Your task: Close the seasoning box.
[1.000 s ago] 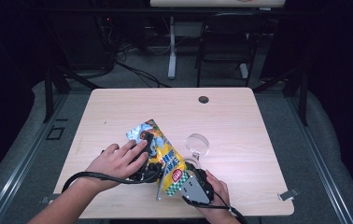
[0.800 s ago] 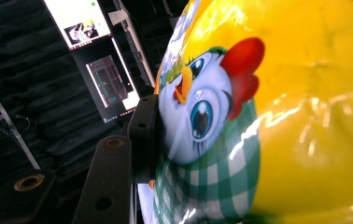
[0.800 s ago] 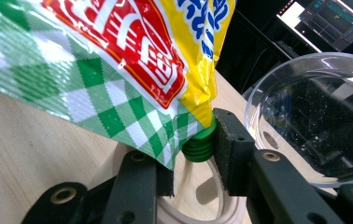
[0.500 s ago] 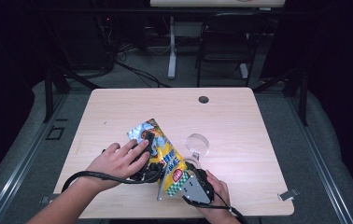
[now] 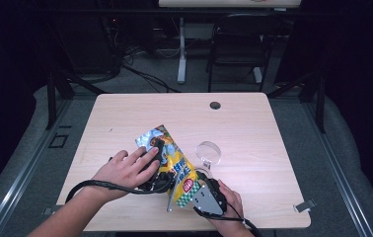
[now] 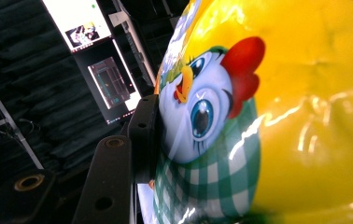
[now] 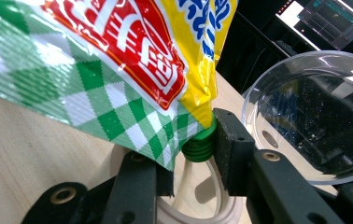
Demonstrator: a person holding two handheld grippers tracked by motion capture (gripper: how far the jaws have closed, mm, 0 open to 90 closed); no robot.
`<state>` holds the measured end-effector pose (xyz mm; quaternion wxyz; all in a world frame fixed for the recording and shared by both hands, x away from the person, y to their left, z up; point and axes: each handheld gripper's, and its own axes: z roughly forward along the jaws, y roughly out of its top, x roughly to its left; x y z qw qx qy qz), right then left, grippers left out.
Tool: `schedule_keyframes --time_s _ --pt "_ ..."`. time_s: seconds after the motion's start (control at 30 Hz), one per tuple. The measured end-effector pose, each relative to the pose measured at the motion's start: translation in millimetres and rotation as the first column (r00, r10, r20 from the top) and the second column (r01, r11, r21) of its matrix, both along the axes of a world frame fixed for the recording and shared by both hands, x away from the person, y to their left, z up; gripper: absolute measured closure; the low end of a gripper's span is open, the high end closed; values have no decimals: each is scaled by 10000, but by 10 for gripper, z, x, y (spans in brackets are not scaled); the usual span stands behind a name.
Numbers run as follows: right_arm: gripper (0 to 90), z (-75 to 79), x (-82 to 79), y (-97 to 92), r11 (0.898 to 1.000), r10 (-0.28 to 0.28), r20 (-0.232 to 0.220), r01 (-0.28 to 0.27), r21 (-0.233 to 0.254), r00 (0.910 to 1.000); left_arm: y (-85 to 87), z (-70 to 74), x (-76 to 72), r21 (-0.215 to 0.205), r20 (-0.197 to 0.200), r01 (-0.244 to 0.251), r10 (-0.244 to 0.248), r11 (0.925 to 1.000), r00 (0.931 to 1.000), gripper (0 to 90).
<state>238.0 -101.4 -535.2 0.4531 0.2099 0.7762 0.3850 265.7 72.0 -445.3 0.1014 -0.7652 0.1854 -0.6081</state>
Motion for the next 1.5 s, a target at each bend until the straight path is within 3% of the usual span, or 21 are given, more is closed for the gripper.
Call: schedule_keyframes --time_s 1.27,1.5 --pt "705 15 3 -7 9998 9 2 -9 178 10000 -54 76 2 339 -22 0 0 9994 10000 595" --pt "705 21 6 -15 9996 8 -92 -6 282 10000 -76 90 19 453 -204 -109 119 9989 9997 599"
